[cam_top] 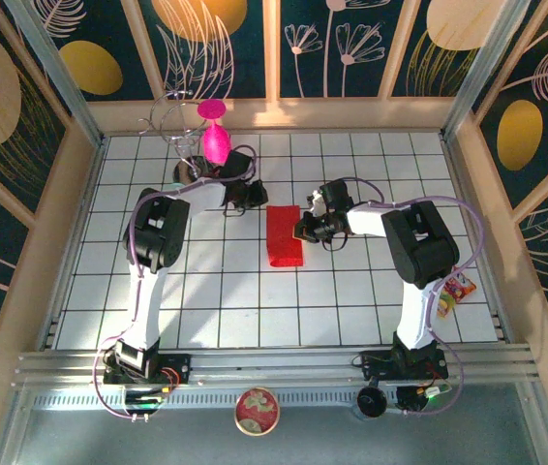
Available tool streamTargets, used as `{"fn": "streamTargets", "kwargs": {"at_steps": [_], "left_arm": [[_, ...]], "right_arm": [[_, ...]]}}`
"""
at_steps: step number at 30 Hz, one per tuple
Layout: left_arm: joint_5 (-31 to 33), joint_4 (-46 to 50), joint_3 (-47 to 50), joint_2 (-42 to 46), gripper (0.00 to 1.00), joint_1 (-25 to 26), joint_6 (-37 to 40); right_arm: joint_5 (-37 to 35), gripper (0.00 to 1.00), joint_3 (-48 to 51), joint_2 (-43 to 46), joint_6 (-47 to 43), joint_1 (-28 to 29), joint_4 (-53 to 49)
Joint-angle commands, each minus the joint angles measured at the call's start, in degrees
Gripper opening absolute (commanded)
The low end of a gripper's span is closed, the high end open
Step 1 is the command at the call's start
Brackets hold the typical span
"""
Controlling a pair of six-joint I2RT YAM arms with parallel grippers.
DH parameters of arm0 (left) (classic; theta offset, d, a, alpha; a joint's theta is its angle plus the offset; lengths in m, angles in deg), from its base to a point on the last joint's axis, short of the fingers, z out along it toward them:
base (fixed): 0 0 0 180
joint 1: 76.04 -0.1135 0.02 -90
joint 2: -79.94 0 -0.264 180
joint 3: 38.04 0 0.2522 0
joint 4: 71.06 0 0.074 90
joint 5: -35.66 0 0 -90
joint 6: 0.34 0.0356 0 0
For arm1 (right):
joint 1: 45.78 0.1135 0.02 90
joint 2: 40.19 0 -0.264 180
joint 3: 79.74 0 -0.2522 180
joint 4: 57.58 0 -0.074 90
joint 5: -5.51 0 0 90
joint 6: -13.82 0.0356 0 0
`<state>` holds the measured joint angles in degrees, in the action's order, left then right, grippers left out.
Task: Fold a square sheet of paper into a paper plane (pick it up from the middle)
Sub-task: First fold the square sheet of paper in half at the center of the table, then hold the square sheet of paper at the center of the table.
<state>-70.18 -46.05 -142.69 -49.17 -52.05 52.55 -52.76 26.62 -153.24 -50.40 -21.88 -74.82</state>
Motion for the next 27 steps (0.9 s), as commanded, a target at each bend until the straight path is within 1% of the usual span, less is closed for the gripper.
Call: {"fn": "streamTargets", "kwargs": {"at_steps": [1, 6, 9, 15, 20, 24, 27], "left_arm": [[3.02, 4.05, -1.62, 0.90, 0.13, -1.04, 2.45], [-1.42, -2.13, 6.46, 9.33, 0.14, 0.10, 0.08], [-3.06, -6.73, 13.36, 13.64, 0.14, 1.43, -2.25], [-5.99, -12.65, 23.65, 17.83, 0.14, 3.25, -5.54], [-6.15, -13.09, 26.11, 16.41, 0.13, 3.43, -6.32], [-7.46, -13.62, 24.85, 14.94, 0.13, 3.43, -6.49], [-8.12, -14.25, 23.59, 14.55, 0.13, 3.52, -6.80]], "right_arm": [[-23.08, 0.00, 4.73, -9.25, -2.46, -1.49, -13.59], [-20.12, 0.00, 3.44, -7.43, -5.92, -1.10, -12.54], [-16.19, 0.00, 0.74, -6.11, -10.57, -0.03, -12.42], [-11.93, 0.00, -5.00, -5.46, -19.21, 3.27, -14.35], [-10.52, 0.00, -7.36, -5.44, -21.85, 3.42, -14.98], [-8.97, 0.00, -8.30, -5.21, -23.18, 3.35, -15.37], [-9.20, 0.00, -8.68, -5.39, -23.17, 3.35, -15.66]]}}
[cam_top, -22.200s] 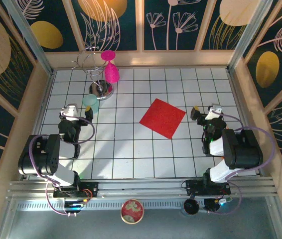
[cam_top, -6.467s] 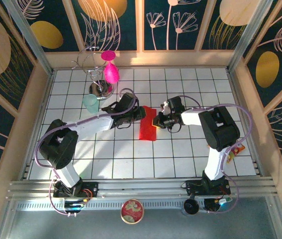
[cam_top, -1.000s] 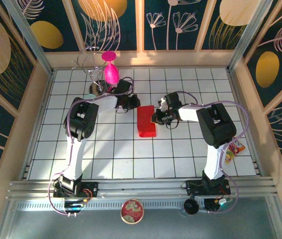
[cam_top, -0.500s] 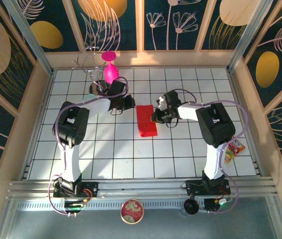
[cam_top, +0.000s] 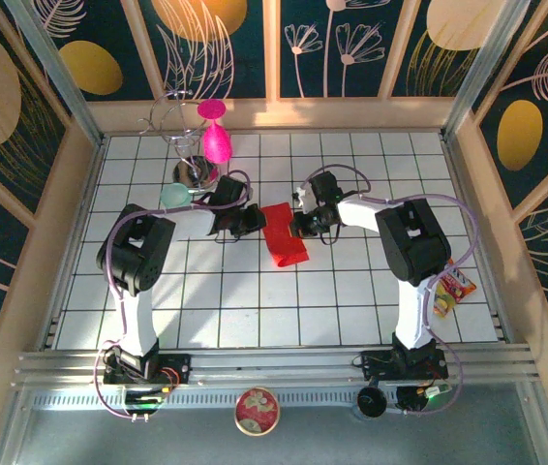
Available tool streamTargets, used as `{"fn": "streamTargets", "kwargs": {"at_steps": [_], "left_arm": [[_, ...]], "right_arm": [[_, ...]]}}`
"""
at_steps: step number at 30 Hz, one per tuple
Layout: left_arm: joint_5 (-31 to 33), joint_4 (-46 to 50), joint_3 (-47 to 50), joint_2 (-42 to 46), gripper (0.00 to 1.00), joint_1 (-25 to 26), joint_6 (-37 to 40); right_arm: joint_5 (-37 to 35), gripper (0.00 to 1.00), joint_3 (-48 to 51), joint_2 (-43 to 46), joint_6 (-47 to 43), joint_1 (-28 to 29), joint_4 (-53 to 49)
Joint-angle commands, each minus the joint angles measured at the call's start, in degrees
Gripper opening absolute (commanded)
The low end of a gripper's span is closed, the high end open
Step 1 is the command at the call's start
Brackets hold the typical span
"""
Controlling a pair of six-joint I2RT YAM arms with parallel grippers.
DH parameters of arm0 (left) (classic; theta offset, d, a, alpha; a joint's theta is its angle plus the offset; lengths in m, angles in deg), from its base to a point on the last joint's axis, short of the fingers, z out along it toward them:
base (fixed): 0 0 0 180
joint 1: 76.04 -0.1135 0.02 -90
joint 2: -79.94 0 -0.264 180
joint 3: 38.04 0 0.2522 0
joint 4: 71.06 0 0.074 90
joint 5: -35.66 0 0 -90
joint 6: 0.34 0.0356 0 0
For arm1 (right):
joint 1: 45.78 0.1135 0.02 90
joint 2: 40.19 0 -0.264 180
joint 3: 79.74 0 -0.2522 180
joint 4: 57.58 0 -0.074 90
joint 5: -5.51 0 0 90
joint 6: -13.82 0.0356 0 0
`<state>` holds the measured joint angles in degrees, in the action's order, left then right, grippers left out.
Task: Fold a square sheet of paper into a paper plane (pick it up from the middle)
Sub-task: Hold the square sheet of paper at the center of the table.
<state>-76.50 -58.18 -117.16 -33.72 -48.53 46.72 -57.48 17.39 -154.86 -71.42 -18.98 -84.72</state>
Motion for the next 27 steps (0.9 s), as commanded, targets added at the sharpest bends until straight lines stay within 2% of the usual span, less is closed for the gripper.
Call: {"fn": "streamTargets", "kwargs": {"at_steps": [1, 8, 12, 19, 22, 27], "left_arm": [[-2.03, -2.34, -2.33, -1.02, 0.13, -0.01, -1.01], [-2.66, -2.48, -3.63, -3.28, 0.12, 0.33, -1.68], [-0.53, 0.20, -4.00, -4.85, 0.12, 0.57, -1.56], [2.19, 2.94, -3.13, -5.71, 0.11, 0.62, -1.02], [2.72, 3.00, -2.59, -5.78, 0.10, 0.59, -1.12], [2.84, 2.82, -2.06, -5.95, 0.10, 0.57, -1.52]], "right_arm": [[-4.63, 0.00, 0.57, -3.81, -2.05, 0.51, -5.79], [-5.21, 0.00, 0.56, -4.38, -0.54, 0.39, -5.51], [-4.53, 0.00, -0.16, -3.44, 0.87, 0.19, -5.83], [-0.60, 0.04, -1.85, 4.44, 7.37, 0.51, -5.89], [1.69, 0.05, 0.34, 7.98, 12.22, 2.12, -3.05], [2.49, 0.02, 3.64, 8.79, 20.69, 8.53, 1.98]]}}
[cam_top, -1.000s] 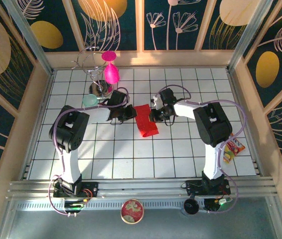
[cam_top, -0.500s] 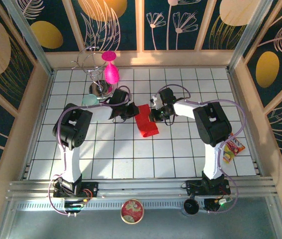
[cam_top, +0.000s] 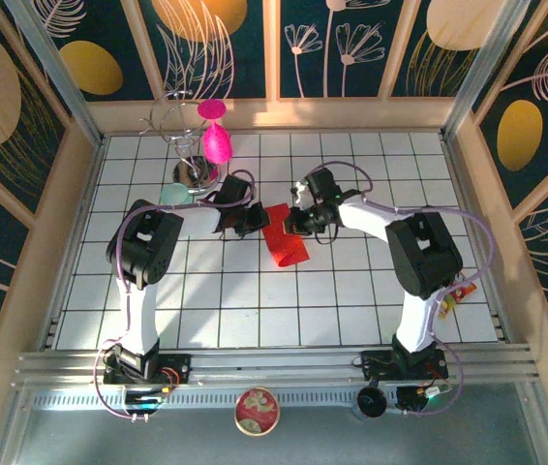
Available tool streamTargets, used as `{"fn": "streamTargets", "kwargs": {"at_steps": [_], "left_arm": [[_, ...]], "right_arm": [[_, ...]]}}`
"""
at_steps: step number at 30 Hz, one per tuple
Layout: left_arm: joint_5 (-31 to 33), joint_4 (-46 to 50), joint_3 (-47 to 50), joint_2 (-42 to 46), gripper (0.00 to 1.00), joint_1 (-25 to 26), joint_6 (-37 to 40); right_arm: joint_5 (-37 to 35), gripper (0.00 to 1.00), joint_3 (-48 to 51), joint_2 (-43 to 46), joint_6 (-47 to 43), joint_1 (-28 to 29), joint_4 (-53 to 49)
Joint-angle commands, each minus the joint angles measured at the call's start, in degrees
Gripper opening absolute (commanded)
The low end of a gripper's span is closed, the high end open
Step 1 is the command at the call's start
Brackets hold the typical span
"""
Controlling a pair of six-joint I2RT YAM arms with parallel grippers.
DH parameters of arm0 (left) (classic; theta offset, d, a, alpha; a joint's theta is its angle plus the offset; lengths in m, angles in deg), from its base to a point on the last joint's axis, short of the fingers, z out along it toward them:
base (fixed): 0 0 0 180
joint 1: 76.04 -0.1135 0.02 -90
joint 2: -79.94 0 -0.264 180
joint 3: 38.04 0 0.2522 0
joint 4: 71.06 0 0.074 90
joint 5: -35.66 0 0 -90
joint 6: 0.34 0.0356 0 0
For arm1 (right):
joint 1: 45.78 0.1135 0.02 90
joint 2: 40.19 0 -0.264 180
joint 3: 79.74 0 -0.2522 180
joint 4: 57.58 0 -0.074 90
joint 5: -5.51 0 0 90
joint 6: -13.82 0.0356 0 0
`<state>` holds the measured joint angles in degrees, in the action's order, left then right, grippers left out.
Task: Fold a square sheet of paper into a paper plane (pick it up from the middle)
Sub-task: Hold the square sheet of paper at the center of the table, then fold the square sheet of paper in half at the center of the table.
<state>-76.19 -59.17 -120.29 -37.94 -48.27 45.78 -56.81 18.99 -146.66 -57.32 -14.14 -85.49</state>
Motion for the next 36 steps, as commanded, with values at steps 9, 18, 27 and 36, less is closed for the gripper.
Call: {"fn": "streamTargets", "kwargs": {"at_steps": [9, 18, 27, 36], "left_arm": [[2.69, 3.68, 1.73, -1.56, 0.09, 0.31, -0.68], [2.76, 3.47, 2.13, -1.59, 0.09, 0.35, -0.96], [4.33, 3.98, 3.18, -1.77, 0.09, 0.36, -1.22], [5.50, 4.34, 3.54, -2.45, 0.08, 0.31, -1.16]], "right_arm": [[-1.84, 0.00, 2.08, -3.34, 11.75, 7.16, 6.69], [-2.37, 0.00, 1.06, -7.01, 10.71, 7.12, 6.19], [-3.20, 0.00, 3.99, -6.43, 8.23, 7.12, 3.68], [-0.36, 0.00, 13.67, 1.47, 8.47, 7.29, 4.30]]}}
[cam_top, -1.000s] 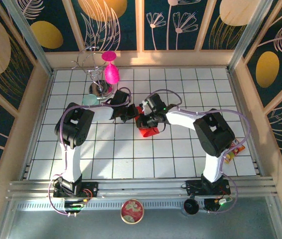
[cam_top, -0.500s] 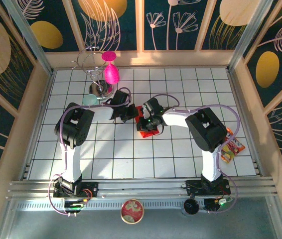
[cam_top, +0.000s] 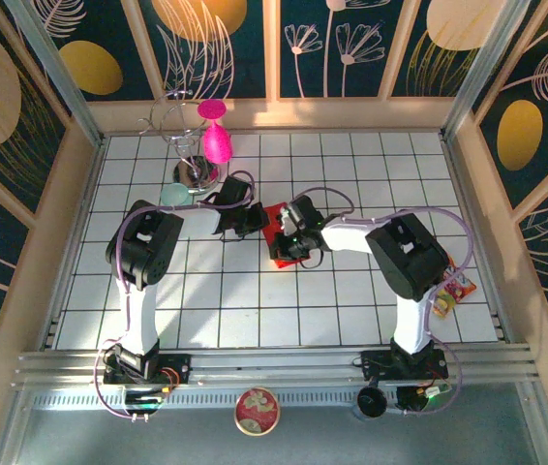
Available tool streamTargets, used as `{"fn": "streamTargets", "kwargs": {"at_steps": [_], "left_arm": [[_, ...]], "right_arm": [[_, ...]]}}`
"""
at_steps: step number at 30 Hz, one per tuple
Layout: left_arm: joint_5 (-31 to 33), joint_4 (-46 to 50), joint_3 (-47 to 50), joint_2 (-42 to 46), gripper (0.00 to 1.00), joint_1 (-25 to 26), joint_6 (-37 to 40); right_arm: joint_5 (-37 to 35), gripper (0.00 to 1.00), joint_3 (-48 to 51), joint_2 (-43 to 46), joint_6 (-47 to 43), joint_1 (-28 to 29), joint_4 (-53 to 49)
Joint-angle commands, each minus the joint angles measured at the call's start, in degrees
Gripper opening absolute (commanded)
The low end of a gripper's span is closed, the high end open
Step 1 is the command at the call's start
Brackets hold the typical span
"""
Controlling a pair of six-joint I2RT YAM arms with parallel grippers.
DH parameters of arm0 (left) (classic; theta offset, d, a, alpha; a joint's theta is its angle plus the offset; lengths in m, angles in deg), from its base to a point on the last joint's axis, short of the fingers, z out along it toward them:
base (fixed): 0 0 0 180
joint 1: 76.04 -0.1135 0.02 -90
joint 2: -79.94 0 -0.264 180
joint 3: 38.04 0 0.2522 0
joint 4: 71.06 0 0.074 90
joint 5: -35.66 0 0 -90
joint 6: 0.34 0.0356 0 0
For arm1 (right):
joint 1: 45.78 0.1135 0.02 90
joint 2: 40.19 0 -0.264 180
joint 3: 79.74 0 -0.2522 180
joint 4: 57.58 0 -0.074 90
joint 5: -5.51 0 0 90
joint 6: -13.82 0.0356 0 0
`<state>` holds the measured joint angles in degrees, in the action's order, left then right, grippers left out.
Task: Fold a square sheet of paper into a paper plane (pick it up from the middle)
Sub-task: Fold the square sheet of paper in half at the center of the table.
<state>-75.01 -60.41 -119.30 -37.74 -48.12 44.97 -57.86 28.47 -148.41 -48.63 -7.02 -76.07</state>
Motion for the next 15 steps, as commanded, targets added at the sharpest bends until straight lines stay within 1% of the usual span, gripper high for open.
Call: {"fn": "streamTargets", "kwargs": {"at_steps": [1, 5, 10, 12, 15], "left_arm": [[4.32, 5.58, 2.58, -2.65, 0.08, 0.20, -0.27], [3.99, 5.58, 2.23, -2.63, 0.08, 0.16, -0.06], [1.81, 5.53, 0.44, -0.39, 0.09, 0.20, 0.63], [0.67, 5.51, -0.46, 1.70, 0.10, 0.19, 0.58], [-0.64, 3.84, -0.40, 5.89, 0.16, 0.16, -0.81]], "right_arm": [[0.83, 0.00, 6.26, 4.84, 0.19, 0.25, -4.65], [0.94, 0.00, 10.89, 8.88, 1.11, 0.52, -3.52], [-3.88, 0.00, 8.37, 14.08, 1.77, 0.03, -4.59], [-5.53, 0.01, 7.16, 16.55, 2.61, -1.10, -3.57], [-7.43, 0.06, 7.02, 17.97, 4.56, -4.47, -1.33]]}}
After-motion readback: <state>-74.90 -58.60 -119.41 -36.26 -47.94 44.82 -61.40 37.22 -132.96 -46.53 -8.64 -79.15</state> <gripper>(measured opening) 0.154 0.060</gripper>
